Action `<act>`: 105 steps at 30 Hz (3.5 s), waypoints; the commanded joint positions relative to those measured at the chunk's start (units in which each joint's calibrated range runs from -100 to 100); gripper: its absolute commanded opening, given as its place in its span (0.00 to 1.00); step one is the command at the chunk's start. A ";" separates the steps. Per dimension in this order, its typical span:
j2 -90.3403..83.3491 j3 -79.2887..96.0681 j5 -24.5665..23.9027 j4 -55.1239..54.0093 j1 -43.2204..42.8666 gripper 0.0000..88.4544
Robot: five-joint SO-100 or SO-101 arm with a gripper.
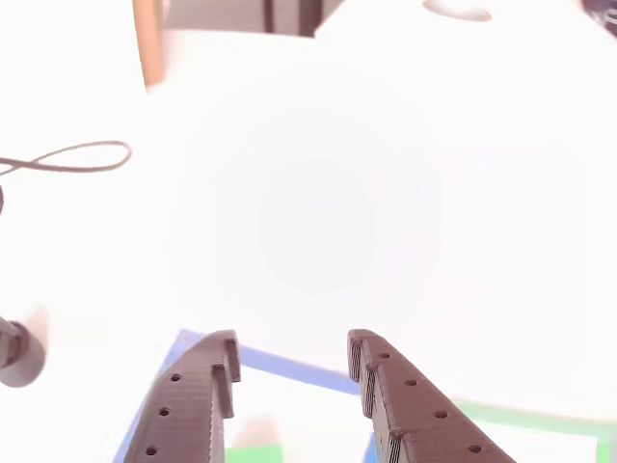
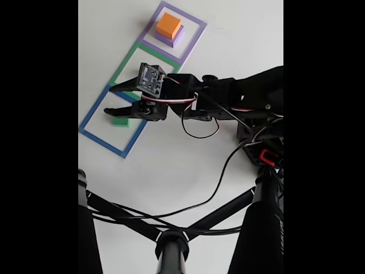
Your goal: Tower of hanoi
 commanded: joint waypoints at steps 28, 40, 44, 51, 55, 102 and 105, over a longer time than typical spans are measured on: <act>-25.20 -38.26 0.99 76.55 24.60 0.19; -26.25 2.46 0.99 30.07 25.27 0.26; -18.98 11.92 0.99 11.04 24.60 0.26; 1.61 17.37 0.99 -18.11 22.01 0.27; 12.99 17.56 0.99 -30.74 20.76 0.27; 55.71 7.74 0.99 -60.86 19.04 0.24; 56.11 7.46 0.99 -61.02 18.65 0.23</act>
